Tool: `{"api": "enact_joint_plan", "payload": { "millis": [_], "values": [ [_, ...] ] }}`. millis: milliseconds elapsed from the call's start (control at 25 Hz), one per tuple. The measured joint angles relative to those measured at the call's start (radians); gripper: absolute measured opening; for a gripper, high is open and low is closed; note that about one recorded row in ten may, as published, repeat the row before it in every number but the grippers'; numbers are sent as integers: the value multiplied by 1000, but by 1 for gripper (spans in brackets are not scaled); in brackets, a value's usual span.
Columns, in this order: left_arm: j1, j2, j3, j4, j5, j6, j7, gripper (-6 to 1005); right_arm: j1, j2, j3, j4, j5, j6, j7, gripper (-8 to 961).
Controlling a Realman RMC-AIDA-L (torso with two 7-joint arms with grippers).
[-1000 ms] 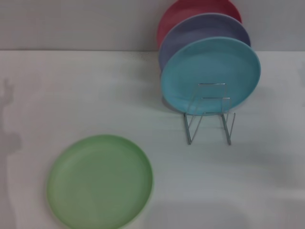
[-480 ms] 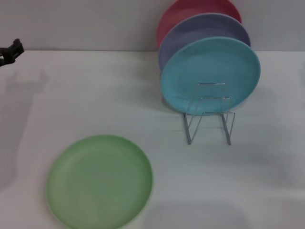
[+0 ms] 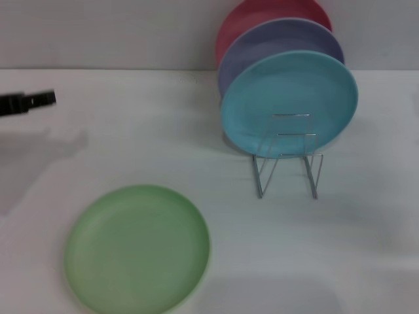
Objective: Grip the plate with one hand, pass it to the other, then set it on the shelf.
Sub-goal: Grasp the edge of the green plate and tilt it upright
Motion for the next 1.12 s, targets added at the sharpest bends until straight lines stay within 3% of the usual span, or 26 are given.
{"api": "enact_joint_plan", "payload": {
  "millis": [240,400,440,640,880,960,1120],
  "values": [
    [-6,-14,-5,-184,257,-333,-191,804,6,-2,0,0,2,0,0,803],
    [-10,-16,0,-245,291,-465,-222,803,16,-9,1,-2,6,9,0,803],
    [-13,-17,2,-278,293,-556,-241,803,17,-11,1,-2,7,9,0,803],
    [-13,-18,27,-300,301,-639,-302,802,23,-19,23,-1,8,9,0,802],
    [-21,-19,114,-268,353,-649,-434,801,37,-53,38,-1,8,10,9,800],
    [-44,-19,181,-253,426,-658,-531,800,40,-60,39,0,7,10,9,801],
    [-63,-20,233,-247,458,-666,-587,800,41,-69,39,0,3,8,6,801]
  ]
}}
